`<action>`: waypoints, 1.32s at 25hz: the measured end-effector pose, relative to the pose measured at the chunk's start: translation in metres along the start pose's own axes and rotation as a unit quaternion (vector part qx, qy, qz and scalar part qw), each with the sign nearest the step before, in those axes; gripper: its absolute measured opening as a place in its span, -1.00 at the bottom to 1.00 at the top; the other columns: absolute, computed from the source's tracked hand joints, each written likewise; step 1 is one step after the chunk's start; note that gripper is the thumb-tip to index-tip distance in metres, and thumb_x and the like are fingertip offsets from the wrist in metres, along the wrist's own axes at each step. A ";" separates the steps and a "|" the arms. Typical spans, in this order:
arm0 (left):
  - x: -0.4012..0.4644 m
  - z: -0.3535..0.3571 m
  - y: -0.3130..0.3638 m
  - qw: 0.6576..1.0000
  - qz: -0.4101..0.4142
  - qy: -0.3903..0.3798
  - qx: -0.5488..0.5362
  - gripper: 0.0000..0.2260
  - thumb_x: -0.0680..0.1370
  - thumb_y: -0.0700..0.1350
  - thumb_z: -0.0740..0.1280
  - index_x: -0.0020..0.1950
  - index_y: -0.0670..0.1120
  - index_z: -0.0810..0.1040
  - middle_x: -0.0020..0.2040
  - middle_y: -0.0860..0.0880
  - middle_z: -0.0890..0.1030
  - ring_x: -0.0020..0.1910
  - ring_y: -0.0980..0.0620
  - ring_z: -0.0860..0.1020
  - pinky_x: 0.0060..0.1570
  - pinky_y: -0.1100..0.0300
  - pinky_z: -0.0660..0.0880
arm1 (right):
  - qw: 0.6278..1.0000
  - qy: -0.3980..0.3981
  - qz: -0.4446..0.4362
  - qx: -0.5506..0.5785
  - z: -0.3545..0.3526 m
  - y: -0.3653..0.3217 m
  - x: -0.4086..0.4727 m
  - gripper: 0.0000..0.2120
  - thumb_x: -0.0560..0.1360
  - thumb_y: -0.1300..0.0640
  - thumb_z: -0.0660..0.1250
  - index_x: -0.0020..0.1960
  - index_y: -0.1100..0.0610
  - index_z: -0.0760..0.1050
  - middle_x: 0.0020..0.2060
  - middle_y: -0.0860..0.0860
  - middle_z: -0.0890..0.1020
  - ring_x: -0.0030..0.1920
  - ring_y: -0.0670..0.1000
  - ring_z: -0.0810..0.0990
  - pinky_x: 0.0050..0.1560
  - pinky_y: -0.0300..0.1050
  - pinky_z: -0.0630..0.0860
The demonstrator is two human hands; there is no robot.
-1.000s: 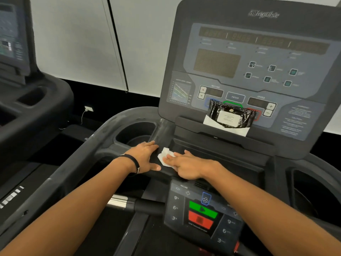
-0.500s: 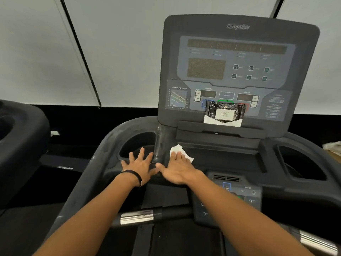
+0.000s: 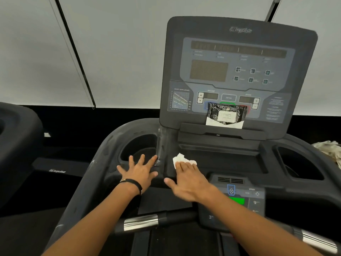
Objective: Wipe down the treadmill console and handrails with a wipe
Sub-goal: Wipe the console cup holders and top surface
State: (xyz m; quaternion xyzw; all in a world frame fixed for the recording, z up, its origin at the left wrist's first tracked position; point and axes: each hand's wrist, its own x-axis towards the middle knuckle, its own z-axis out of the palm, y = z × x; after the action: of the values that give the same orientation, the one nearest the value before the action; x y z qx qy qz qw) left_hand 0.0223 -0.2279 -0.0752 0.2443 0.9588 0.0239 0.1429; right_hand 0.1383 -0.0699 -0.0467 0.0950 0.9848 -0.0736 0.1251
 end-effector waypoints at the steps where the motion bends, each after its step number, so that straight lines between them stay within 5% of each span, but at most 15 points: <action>1: 0.000 0.002 -0.006 1.000 -0.018 0.010 -0.002 -0.47 0.59 0.29 0.04 0.52 0.33 -0.08 0.60 0.02 -0.05 0.54 -0.25 -0.18 0.32 -0.51 -0.07 | 1.000 -0.013 0.015 0.001 0.000 -0.006 0.005 -0.12 0.59 -0.36 -0.07 0.59 0.31 -0.03 0.55 0.30 0.15 0.55 0.26 0.09 0.56 0.15 -0.02; 4: 0.001 0.004 -0.021 0.999 -0.035 0.019 0.002 -0.45 0.56 0.35 0.02 0.53 0.31 -0.02 0.60 0.04 -0.06 0.54 -0.23 -0.23 0.31 -0.51 -0.09 | 0.996 -0.058 0.061 0.043 0.001 -0.014 0.040 -0.06 0.57 -0.40 -0.08 0.59 0.29 -0.28 0.58 0.33 -0.18 0.59 0.29 -0.21 0.58 0.19 -0.19; 10: 0.007 -0.005 -0.015 0.999 -0.035 -0.019 0.006 -0.47 0.58 0.31 0.07 0.52 0.33 0.00 0.59 0.04 -0.04 0.52 -0.28 -0.22 0.29 -0.55 -0.05 | 0.994 -0.043 0.051 0.081 -0.008 0.005 0.052 -0.09 0.58 -0.39 -0.08 0.60 0.25 -0.29 0.60 0.27 -0.18 0.60 0.22 -0.23 0.58 0.17 -0.20; 15: 0.007 -0.007 -0.016 0.999 -0.043 -0.023 0.000 -0.49 0.57 0.30 0.09 0.50 0.35 0.03 0.59 0.03 -0.03 0.52 -0.28 -0.22 0.29 -0.56 -0.06 | 0.997 -0.004 -0.033 -0.063 0.006 -0.004 -0.013 -0.13 0.59 -0.37 -0.12 0.61 0.28 -0.12 0.59 0.30 -0.03 0.60 0.26 -0.09 0.56 0.22 -0.19; 22: 0.007 -0.008 -0.013 0.999 -0.036 -0.027 -0.006 -0.50 0.58 0.28 0.10 0.51 0.31 0.09 0.59 0.01 -0.01 0.52 -0.29 -0.22 0.27 -0.57 -0.08 | 0.991 -0.026 0.001 -0.130 -0.027 0.048 -0.033 -0.20 0.62 -0.34 -0.12 0.45 0.29 0.37 0.43 0.24 0.38 0.44 0.22 0.32 0.56 0.26 -0.11; 29: 0.003 -0.008 -0.014 0.999 -0.038 -0.018 -0.002 -0.48 0.57 0.30 0.12 0.51 0.32 0.08 0.60 0.00 -0.06 0.53 -0.29 -0.21 0.30 -0.54 -0.05 | 0.997 0.008 -0.071 -0.030 0.019 -0.032 -0.001 -0.25 0.62 -0.32 -0.08 0.64 0.13 -0.04 0.63 0.12 -0.09 0.61 0.15 -0.20 0.56 0.20 -0.27; 33: -0.001 -0.004 -0.021 0.999 -0.034 -0.010 0.004 -0.47 0.58 0.27 0.11 0.52 0.32 0.02 0.60 -0.01 -0.07 0.53 -0.26 -0.23 0.35 -0.49 -0.04 | 0.996 0.038 -0.072 -0.041 0.027 -0.023 -0.017 -0.29 0.64 -0.27 -0.12 0.64 0.14 -0.08 0.63 0.07 -0.13 0.61 0.10 -0.22 0.55 0.20 -0.32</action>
State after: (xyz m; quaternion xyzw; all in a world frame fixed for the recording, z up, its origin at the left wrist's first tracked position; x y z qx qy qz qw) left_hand 0.0120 -0.2466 -0.0735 0.2125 0.9652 0.0123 0.1521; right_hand 0.1563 -0.0997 -0.0655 0.0215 0.9953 -0.0385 0.0860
